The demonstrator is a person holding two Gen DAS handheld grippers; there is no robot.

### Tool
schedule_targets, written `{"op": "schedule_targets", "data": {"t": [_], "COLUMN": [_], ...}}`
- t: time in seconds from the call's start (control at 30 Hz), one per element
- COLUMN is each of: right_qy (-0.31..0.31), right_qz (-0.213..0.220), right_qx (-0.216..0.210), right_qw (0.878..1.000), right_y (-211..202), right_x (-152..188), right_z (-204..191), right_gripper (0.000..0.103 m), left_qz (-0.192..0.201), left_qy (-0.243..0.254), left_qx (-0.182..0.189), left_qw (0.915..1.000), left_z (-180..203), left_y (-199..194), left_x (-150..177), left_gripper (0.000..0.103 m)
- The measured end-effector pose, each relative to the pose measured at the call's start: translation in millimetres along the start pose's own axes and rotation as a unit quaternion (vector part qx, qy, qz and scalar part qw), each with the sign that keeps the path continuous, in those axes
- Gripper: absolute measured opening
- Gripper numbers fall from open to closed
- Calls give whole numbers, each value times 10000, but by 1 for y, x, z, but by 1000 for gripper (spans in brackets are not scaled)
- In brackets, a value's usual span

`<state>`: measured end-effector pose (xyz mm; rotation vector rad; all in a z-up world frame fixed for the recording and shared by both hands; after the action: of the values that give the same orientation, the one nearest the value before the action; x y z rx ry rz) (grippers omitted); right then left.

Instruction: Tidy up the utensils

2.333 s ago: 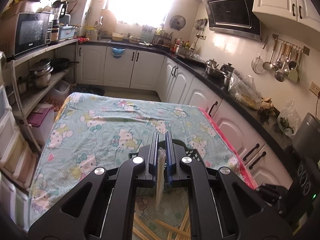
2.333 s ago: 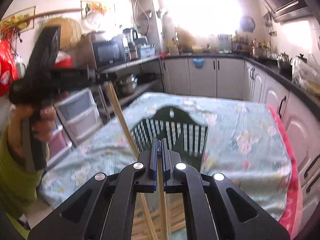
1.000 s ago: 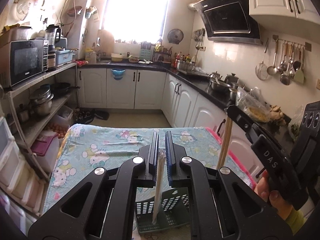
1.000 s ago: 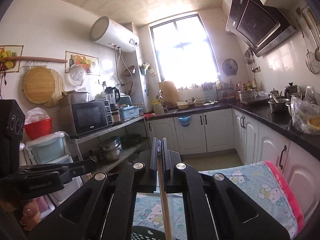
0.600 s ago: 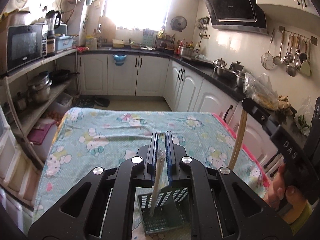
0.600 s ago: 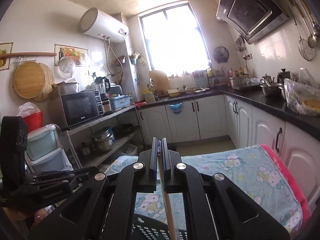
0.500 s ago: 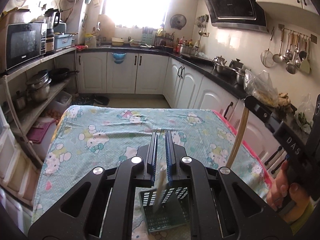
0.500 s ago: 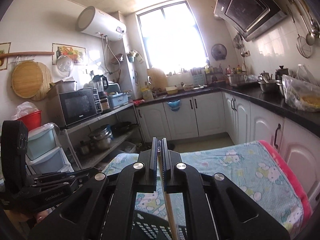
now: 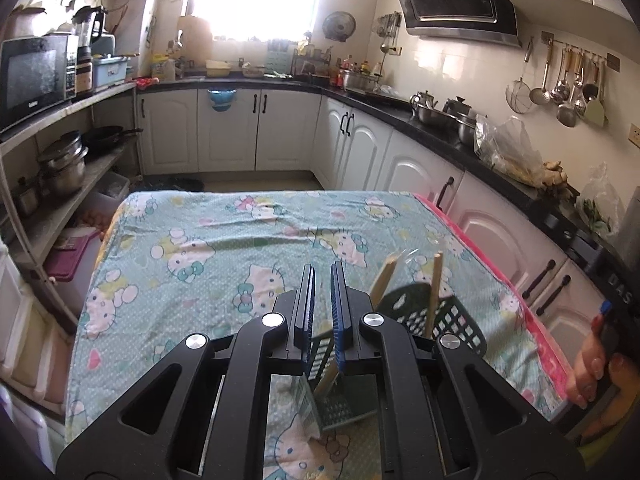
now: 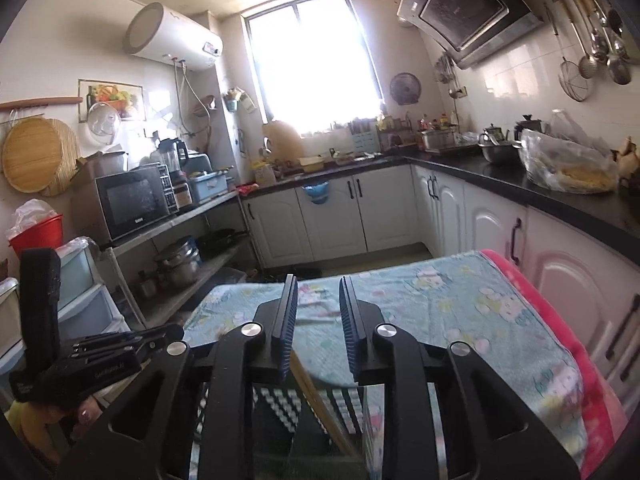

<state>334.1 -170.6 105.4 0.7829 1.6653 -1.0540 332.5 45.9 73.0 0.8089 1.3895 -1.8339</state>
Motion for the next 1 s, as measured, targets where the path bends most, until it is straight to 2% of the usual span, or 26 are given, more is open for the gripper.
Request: {"op": "schedule_targets", "data": {"t": [0.07,0.23,0.4,0.47,0.7,0.77,1.0], "right_qy": [-22,-21,-114,-183,-262,-266,-318], "right_qz": [-105,-350,-480,-522,-584,-596,-764], "right_qx": [18,140,287,314,317,300,199], "right_qw": [9999,9993,9984,9980,9974,9974,9964], "right_y": [-8,-32,-53,-61,-86,-90,-94], "right_x": [6,23,35,39,51,56,74], "right_z": [-2,-5,-5,-5,-1,0,-1], "right_gripper": [38,43,47,49,56,57,58], "left_qz": [-64,-148,-185,-160,-211,-240,-336], "left_qy": [-2,-28,-98,-121,-292,-328,-437], "left_qx": [9,64,85,83,83,77,42], "left_qw": [10000,9999,9997,9998,9993,9991,9985], "left_z": [-4,-8,-11,-12,-14,-15,-17], "left_y": [-2,-11,-21,-27,-41,-44,-52], "left_x": [5,16,29,36,59,65,87], "left_gripper": [4,10,16,27,40,47,56]}}
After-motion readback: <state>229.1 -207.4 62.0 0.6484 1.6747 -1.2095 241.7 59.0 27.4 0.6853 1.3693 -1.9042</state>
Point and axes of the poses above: each gripper's, at about its wrist camera, not at the fingertips, and y roughly the way its jaws point, z to its right, x to its underside, the point moved 7 cm from there along y, roughly the way its jaws point, and after that the axes turned 5 degrees about -y, right-handed, at the moved point
